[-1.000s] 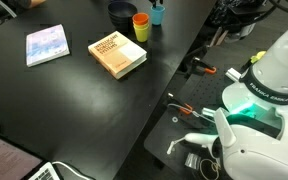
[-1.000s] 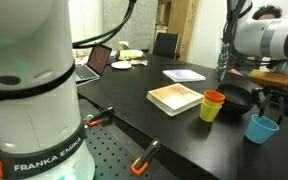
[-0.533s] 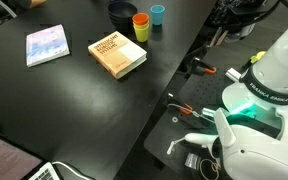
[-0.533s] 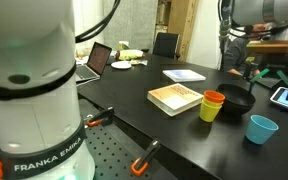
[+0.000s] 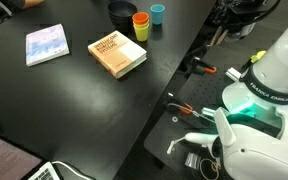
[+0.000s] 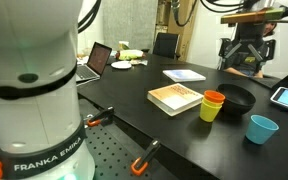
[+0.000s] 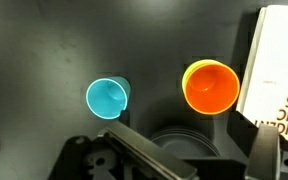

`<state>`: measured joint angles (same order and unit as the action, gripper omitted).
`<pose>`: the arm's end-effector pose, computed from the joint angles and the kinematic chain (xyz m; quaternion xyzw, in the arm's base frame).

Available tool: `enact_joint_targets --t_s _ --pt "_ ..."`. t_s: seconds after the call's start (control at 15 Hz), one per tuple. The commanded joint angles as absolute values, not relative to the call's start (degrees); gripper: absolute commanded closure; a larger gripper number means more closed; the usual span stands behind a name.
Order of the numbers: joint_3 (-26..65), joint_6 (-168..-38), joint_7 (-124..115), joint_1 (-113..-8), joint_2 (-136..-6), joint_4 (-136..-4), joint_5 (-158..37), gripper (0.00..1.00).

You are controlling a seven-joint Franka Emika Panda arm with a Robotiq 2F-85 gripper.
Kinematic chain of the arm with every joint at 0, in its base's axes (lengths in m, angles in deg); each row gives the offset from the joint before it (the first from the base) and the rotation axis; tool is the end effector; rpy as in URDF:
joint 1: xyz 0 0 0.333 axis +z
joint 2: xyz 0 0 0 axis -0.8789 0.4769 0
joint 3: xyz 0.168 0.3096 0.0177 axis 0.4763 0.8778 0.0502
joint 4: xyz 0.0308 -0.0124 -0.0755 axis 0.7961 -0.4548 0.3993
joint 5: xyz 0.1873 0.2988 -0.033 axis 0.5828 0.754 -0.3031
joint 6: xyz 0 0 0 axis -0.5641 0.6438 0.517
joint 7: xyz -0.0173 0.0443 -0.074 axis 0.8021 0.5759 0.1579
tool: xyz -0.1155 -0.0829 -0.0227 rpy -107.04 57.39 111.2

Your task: Unstack the stacked up plastic cups

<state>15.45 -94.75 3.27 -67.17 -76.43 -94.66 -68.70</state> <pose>0.5353 -0.1414 0.3741 0.9953 -0.0333 -0.0274 0.0871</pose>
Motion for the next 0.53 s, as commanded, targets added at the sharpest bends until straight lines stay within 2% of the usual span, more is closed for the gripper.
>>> enact_joint_targets --t_s 0.0,0.47 --pt "15.6 -94.6 3.3 -67.9 -76.1 -94.5 -68.8 0.00" --pt "17.1 -105.4 7.1 -71.9 -72.8 -98.3 -48.3 0.00"
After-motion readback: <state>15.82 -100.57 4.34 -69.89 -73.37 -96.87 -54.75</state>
